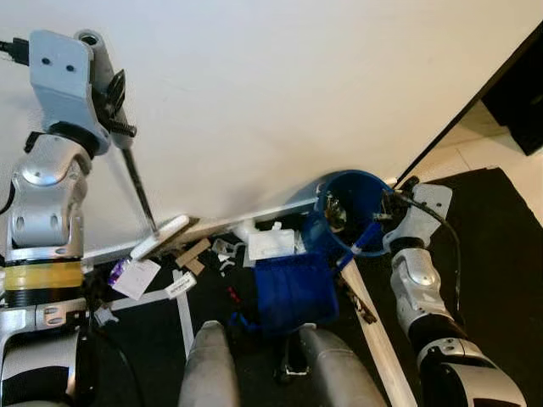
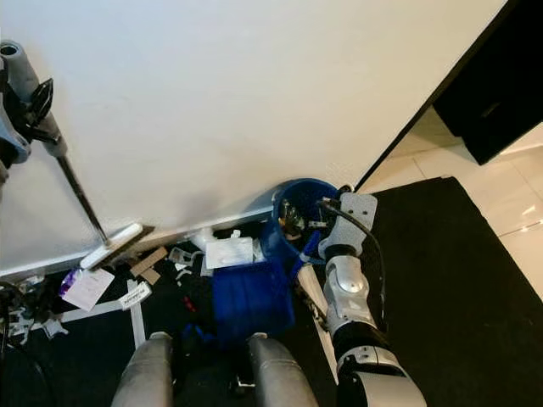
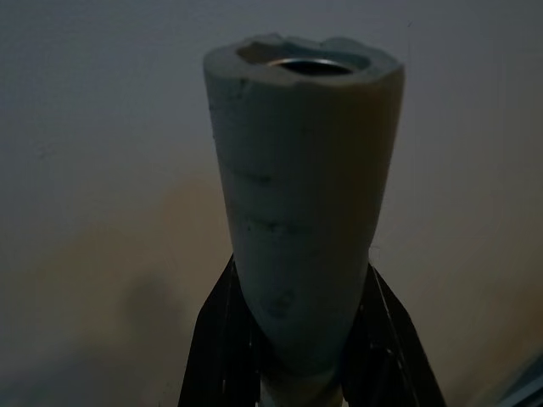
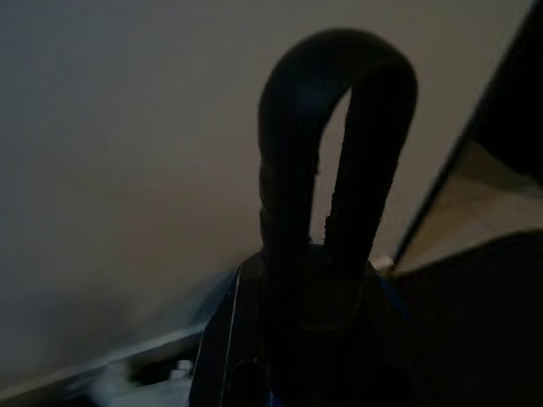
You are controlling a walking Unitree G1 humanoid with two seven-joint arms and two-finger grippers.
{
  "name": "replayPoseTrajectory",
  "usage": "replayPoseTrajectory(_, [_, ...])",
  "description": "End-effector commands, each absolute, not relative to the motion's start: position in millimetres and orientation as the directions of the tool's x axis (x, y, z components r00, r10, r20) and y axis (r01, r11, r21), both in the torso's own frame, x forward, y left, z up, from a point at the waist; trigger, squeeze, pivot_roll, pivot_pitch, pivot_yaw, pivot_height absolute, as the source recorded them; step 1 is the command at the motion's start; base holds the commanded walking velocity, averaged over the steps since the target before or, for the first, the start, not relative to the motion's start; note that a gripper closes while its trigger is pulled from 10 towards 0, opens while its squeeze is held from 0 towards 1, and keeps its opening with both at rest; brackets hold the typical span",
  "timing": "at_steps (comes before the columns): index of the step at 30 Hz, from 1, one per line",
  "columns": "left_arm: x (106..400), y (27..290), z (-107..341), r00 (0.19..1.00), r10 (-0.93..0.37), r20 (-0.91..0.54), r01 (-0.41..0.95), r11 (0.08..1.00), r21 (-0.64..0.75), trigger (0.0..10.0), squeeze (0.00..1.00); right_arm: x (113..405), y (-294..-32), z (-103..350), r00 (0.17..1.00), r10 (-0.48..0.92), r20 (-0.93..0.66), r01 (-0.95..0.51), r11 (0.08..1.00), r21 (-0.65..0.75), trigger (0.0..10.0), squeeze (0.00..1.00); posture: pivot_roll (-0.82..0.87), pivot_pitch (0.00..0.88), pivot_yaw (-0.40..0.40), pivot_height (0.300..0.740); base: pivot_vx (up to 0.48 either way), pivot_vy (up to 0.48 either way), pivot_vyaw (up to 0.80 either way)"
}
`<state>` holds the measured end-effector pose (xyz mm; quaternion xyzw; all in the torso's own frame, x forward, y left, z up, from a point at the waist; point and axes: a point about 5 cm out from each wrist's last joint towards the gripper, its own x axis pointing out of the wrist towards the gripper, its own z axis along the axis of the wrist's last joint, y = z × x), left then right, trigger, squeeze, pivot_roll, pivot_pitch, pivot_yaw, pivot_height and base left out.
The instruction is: Sweep floor
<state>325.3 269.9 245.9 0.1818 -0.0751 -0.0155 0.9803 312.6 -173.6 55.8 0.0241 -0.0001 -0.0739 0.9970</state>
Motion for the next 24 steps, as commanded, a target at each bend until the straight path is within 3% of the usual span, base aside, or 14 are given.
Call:
replayPoseTrajectory(1, [322, 279, 254, 0.988, -0.014, 0.154, -0.055, 0.899, 0.435, 10.0, 0.0, 313, -185, 58, 0.981, -0.192, 0.007, 0.192, 0.981, 0.01, 10.0, 0.0, 0.16, 0.114, -0.107, 0.74, 0.0, 0.0, 0.0])
replayPoseTrajectory(6, [317, 288, 228, 0.998, 0.044, 0.035, -0.056, 0.827, 0.56, 10.0, 0.0, 309, -184, 53, 0.963, -0.268, -0.014, 0.268, 0.963, 0.033, 10.0, 0.0, 0.17, 0.116, -0.104, 0.74, 0.0, 0.0, 0.0])
replayPoseTrajectory(12, [315, 293, 212, 0.997, 0.079, -0.01, -0.057, 0.8, 0.598, 10.0, 0.0, 309, -181, 51, 0.955, -0.295, -0.026, 0.296, 0.947, 0.124, 10.0, 0.0, 0.16, 0.115, -0.093, 0.74, 0.0, 0.0, 0.0])
replayPoseTrajectory(18, [312, 305, 189, 0.985, 0.17, -0.035, -0.108, 0.758, 0.643, 10.0, 0.0, 318, -161, 57, 0.98, -0.197, -0.006, 0.191, 0.941, 0.281, 10.0, 0.0, 0.15, 0.123, -0.076, 0.74, 0.0, 0.0, 0.0])
replayPoseTrajectory(24, [308, 311, 165, 0.974, 0.215, -0.075, -0.12, 0.764, 0.633, 10.0, 0.0, 326, -143, 63, 0.995, -0.101, 0.017, 0.09, 0.944, 0.317, 10.0, 0.0, 0.14, 0.13, -0.069, 0.74, 0.0, 0.0, 0.0])
